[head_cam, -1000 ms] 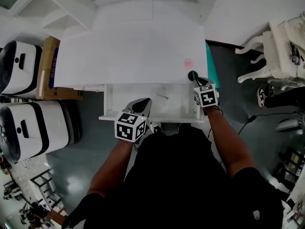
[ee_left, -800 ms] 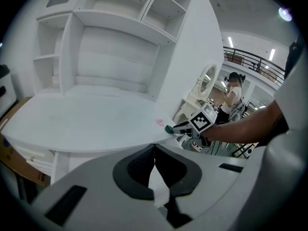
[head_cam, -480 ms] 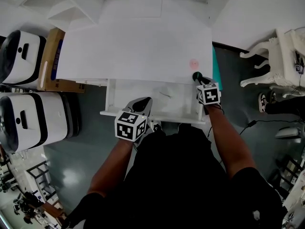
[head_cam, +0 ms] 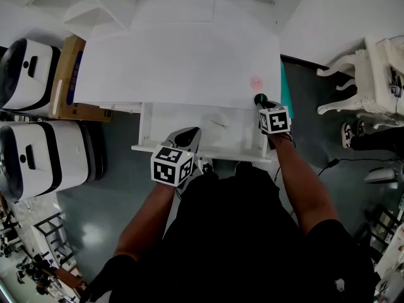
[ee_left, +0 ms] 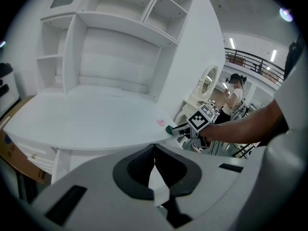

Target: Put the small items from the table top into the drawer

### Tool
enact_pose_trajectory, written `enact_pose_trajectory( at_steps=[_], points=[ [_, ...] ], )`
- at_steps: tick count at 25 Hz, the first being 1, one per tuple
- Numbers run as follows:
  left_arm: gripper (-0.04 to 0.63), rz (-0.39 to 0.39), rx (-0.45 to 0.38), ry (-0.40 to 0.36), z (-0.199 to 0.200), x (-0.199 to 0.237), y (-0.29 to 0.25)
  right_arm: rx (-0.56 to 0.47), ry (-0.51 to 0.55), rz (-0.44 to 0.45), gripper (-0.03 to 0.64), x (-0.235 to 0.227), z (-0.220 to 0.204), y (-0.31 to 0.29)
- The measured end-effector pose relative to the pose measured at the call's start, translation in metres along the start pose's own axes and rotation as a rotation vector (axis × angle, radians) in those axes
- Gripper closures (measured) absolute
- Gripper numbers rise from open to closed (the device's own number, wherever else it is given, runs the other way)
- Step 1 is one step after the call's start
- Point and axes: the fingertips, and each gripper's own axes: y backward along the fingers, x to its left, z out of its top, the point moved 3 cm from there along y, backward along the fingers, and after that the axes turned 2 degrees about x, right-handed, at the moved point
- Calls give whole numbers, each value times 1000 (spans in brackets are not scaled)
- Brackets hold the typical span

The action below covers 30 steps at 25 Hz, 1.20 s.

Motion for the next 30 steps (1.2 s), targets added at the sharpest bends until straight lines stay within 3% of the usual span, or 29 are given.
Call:
enact_pose_trajectory(
  at_steps=[8, 16, 23, 30],
  points=[
    [584, -9, 8, -7, -8, -2, 2, -30, -93, 46, 588, -2, -3, 3],
    [584, -21, 8, -15, -8, -2, -1, -63, -74, 70, 589, 12, -6, 15],
    [584, -33, 11, -19, -8, -1, -5, -94, 52, 175, 589, 59, -8, 39],
    [584, -27, 13, -11, -8, 3, -3, 7, 177, 291, 589, 110, -36, 25]
  ],
)
